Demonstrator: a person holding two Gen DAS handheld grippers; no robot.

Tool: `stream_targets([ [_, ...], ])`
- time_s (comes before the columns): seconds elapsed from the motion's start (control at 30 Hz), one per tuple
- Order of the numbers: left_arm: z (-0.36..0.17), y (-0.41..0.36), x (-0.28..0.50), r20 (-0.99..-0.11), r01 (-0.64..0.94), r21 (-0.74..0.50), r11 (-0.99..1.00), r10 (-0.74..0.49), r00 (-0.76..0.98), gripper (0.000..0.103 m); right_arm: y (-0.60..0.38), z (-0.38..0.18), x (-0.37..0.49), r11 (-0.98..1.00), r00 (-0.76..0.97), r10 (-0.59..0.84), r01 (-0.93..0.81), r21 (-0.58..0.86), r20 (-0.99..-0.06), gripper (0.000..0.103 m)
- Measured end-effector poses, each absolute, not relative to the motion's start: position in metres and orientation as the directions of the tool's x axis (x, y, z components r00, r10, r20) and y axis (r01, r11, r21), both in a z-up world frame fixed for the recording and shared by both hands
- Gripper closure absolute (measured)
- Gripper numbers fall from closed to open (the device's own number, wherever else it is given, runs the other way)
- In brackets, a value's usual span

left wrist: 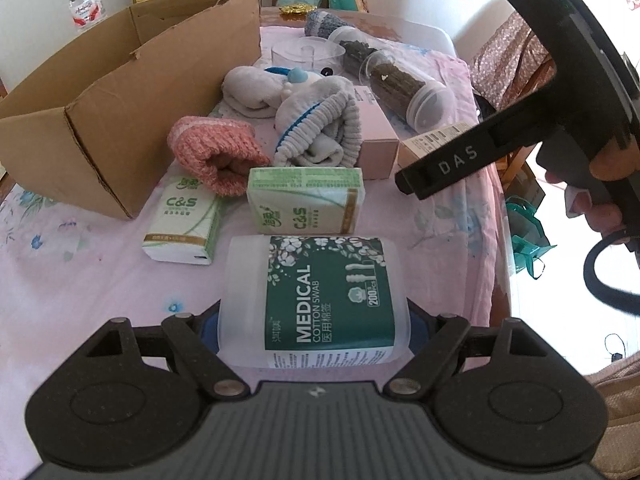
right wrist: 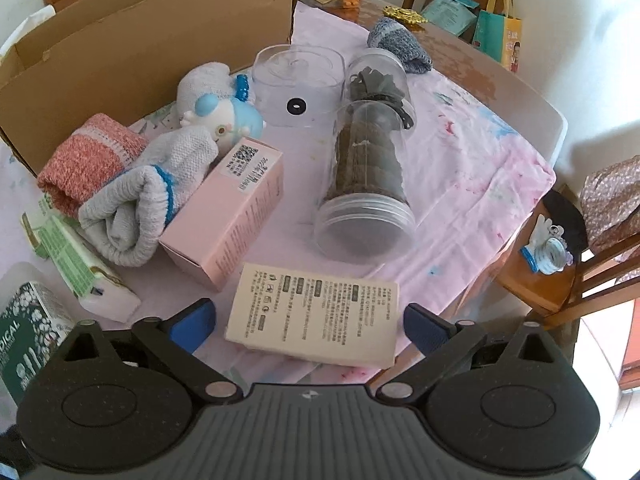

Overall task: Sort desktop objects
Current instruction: 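Grasp the cream printed box with the right tool while the left tool lifts the swab box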

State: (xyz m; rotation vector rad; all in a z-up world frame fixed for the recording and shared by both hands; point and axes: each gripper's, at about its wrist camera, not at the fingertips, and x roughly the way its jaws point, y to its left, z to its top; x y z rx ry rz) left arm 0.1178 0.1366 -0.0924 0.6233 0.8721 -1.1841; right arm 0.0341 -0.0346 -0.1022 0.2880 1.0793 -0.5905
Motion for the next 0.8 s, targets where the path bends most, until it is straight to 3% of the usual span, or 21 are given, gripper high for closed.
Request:
stream_targets([
  [0.13,-0.092,0.138,0.12,-0.84,0.957,-0.034,0.288,-0.527,0.129,0.02,-0.037,-0.1,0.03,0.814,0.344,-0.307,0.578,-0.058,-0.887,0.017],
  [0.8,-0.058,0.143,0.12,-0.794,0.948,-0.035,0.318,-0.584,0.167,0.02,-0.027,-0.048,0.021,0.852,0.418,-0.321,0.52,-0.066,-0.85,0.017],
])
